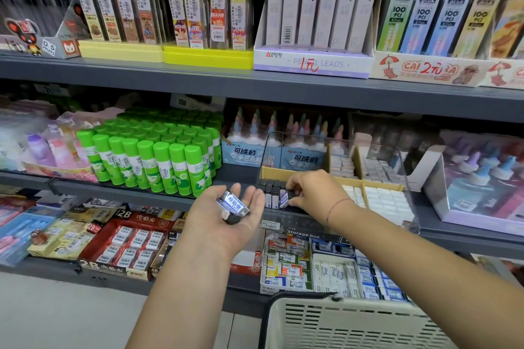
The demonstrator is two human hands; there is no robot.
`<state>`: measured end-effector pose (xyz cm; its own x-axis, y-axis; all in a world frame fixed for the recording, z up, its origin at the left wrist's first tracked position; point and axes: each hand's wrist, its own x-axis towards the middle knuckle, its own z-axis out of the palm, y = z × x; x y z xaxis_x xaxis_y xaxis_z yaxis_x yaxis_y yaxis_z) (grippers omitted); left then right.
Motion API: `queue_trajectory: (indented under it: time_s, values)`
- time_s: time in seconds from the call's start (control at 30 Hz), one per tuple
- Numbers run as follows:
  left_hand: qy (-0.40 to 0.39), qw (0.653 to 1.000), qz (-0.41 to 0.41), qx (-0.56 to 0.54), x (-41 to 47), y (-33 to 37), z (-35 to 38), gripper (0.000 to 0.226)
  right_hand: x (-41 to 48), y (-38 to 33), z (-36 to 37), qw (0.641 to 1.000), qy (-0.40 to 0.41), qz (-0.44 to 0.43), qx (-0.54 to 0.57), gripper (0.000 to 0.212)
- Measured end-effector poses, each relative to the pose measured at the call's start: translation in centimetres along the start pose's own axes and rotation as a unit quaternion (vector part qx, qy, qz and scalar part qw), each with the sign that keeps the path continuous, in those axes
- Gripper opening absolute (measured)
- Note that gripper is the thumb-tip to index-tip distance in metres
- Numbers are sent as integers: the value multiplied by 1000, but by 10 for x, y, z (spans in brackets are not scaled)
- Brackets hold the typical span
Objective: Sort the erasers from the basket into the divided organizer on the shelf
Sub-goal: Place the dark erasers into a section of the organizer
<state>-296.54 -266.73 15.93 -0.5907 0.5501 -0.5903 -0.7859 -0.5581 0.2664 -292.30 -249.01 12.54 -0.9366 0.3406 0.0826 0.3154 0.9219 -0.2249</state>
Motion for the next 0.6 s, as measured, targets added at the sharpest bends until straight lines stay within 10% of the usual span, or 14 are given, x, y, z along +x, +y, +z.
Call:
queue_trajectory:
  time_s: [0.6]
  values:
    - [-64, 995, -45, 56, 1, -12, 3, 40, -5, -10, -15, 991, 112, -23, 74, 9]
